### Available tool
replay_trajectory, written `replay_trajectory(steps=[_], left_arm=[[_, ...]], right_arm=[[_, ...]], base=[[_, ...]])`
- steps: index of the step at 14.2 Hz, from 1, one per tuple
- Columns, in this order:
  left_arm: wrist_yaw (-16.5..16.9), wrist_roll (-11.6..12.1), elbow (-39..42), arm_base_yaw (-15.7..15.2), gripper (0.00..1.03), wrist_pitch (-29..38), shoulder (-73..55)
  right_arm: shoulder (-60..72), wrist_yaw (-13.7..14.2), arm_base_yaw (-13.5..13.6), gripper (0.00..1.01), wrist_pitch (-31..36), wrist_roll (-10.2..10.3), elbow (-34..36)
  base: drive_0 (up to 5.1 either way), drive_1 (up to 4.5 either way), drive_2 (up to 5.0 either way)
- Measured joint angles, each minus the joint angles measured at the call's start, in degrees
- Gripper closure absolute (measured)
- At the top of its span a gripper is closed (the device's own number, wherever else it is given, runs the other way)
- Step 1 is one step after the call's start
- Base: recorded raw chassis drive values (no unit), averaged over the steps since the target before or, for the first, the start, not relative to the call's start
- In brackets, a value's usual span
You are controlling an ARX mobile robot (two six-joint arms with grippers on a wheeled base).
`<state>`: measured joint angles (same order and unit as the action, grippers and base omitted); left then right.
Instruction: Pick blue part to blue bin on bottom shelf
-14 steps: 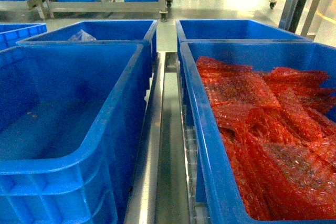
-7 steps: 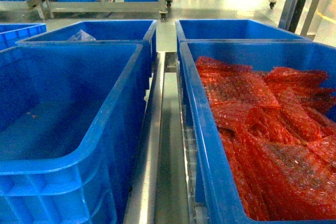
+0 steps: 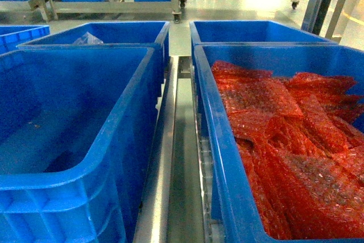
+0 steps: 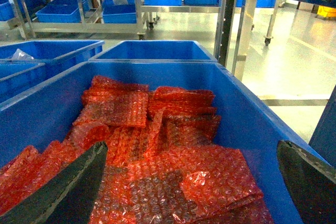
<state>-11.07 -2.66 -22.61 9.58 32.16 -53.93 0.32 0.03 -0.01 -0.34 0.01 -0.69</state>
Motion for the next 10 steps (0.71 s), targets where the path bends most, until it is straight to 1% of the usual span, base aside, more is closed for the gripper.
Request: replay_trajectory(steps=[1,2,5,6,7,8,10], left_arm=[[2.2,0.9,3.2,-1.0,0.41,0.5,2.1],[3.3,1.5,5.8,-2.0,0.53,0.7,3.7],[5.6,1.6,11.5,-4.3,0.91,0.7,9.8],[6.9,1.6,12.9,-5.4,1.02,0.1,11.7],[10.5,1.8,14.4,-9.0,1.01,-0.8,13.9],[10.2,1.7,15.5,-9.9,1.01,-1.5,15.8],[11.1,1.8,17.6,-9.4,1.01,-3.9,20.3]], right_arm=[[0.0,0.0,0.0,0.03,0.0,0.0,0.0],[0.0,0.0,0.0,0.03,0.0,0.0,0.0],[0.0,0.0,0.0,0.03,0.0,0.0,0.0],[0.0,0.0,0.0,0.03,0.0,0.0,0.0],[0.0,0.0,0.0,0.03,0.0,0.0,0.0],[0.0,0.0,0.0,0.03,0.0,0.0,0.0],[0.0,0.0,0.0,0.03,0.0,0.0,0.0]], base=[[0.0,0.0,0.0],[0.0,0.0,0.0],[0.0,0.0,0.0],[0.0,0.0,0.0],[0.0,0.0,0.0],[0.0,0.0,0.0],[0.0,0.0,0.0]])
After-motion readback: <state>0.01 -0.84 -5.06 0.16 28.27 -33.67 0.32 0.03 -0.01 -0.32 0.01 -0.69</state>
